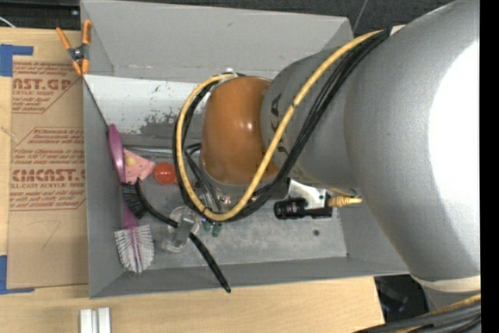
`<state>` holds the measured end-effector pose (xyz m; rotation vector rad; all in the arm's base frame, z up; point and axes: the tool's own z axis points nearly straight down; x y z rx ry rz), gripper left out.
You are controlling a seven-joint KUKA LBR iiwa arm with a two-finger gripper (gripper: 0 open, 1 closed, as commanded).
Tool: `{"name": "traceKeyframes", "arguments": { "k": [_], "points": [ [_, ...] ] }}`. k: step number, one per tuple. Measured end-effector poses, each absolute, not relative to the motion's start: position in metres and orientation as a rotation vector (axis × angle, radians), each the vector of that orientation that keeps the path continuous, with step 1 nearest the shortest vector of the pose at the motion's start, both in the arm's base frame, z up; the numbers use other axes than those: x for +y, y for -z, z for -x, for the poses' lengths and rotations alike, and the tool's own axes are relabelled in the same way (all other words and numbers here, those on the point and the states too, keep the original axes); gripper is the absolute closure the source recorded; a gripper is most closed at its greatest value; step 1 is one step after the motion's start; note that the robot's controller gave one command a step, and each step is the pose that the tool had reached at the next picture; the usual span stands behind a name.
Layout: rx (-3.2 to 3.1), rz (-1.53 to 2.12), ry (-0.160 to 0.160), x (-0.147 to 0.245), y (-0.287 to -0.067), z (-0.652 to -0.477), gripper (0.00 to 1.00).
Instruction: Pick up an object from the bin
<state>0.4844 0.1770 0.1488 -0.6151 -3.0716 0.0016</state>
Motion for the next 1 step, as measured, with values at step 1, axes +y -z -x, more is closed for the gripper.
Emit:
{"name": "traceKeyframes", "arguments": {
  "k": [1],
  "points": [
    [-3.073, 0.614, 0.0, 0.1772, -0.1722, -0.4847, 1.0]
  ]
}}
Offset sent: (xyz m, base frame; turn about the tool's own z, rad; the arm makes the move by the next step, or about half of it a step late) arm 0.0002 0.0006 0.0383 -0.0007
